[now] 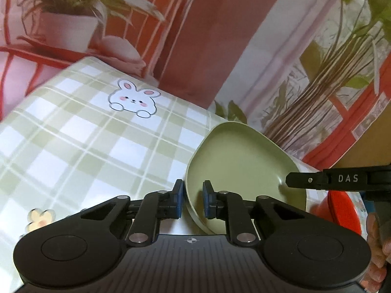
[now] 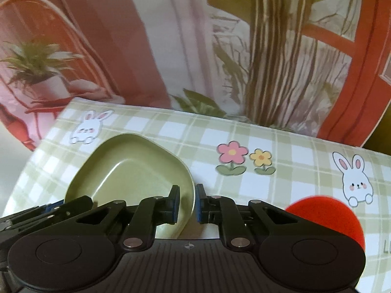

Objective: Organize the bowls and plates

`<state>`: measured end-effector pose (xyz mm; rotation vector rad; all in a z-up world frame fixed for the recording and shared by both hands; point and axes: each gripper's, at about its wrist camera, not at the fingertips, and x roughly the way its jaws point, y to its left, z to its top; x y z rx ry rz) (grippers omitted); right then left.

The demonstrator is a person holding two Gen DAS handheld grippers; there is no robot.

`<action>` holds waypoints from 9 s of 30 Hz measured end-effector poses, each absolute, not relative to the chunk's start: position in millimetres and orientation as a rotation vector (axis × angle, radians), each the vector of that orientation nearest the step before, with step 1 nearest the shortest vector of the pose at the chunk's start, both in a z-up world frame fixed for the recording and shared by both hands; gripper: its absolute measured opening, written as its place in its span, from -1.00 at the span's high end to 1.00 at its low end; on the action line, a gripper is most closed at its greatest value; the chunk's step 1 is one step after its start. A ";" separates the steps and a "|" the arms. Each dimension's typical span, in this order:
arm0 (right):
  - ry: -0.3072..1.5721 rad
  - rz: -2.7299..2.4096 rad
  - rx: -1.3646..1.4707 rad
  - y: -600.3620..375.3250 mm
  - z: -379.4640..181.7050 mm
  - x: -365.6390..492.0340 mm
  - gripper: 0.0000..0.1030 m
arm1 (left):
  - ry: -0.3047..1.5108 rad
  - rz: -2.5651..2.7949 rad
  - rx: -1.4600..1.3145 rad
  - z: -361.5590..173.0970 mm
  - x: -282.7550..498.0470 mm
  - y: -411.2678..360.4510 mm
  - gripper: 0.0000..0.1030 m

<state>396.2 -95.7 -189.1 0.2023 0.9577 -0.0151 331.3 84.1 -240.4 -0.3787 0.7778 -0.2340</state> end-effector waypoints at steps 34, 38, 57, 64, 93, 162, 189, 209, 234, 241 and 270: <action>0.733 0.000 0.458 -180.1 -157.8 178.2 0.73 | 0.756 -0.276 -0.352 -186.1 194.4 0.1 0.66; 0.718 -0.007 0.507 -195.4 -163.8 153.1 0.73 | 0.767 -0.301 -0.321 -183.9 188.4 -12.0 0.66; 0.642 -0.085 0.623 -246.4 -175.2 88.2 0.72 | 0.801 -0.413 -0.212 -178.1 180.5 -73.1 0.66; 0.650 -0.110 0.637 -255.9 -179.7 79.5 0.72 | 0.824 -0.456 -0.185 -183.1 187.2 -86.1 0.66; 0.757 -0.148 0.633 -254.0 -199.4 49.1 0.71 | 0.839 -0.521 -0.014 -211.9 188.5 -119.1 0.66; 0.650 -0.063 0.262 -248.1 -141.9 129.5 0.44 | 0.655 -0.488 -0.036 -141.3 210.9 -63.0 0.11; 0.708 -0.023 0.278 -263.1 -158.3 201.2 0.43 | 0.643 -0.478 -0.062 -154.2 257.1 -60.8 0.11; 0.842 -0.005 0.344 -271.7 -199.1 272.1 0.41 | 0.796 -0.535 -0.164 -213.8 301.8 -96.8 0.09; 0.915 0.026 0.367 -264.6 -214.9 281.4 0.73 | 0.834 -0.536 -0.152 -232.9 305.7 -110.5 0.64; 0.878 0.019 0.379 -266.0 -200.7 270.8 0.73 | 0.824 -0.533 -0.119 -220.1 296.1 -113.4 0.65; 0.762 0.009 0.422 -269.6 -156.5 198.0 0.72 | 0.757 -0.554 -0.074 -176.8 232.2 -106.2 0.65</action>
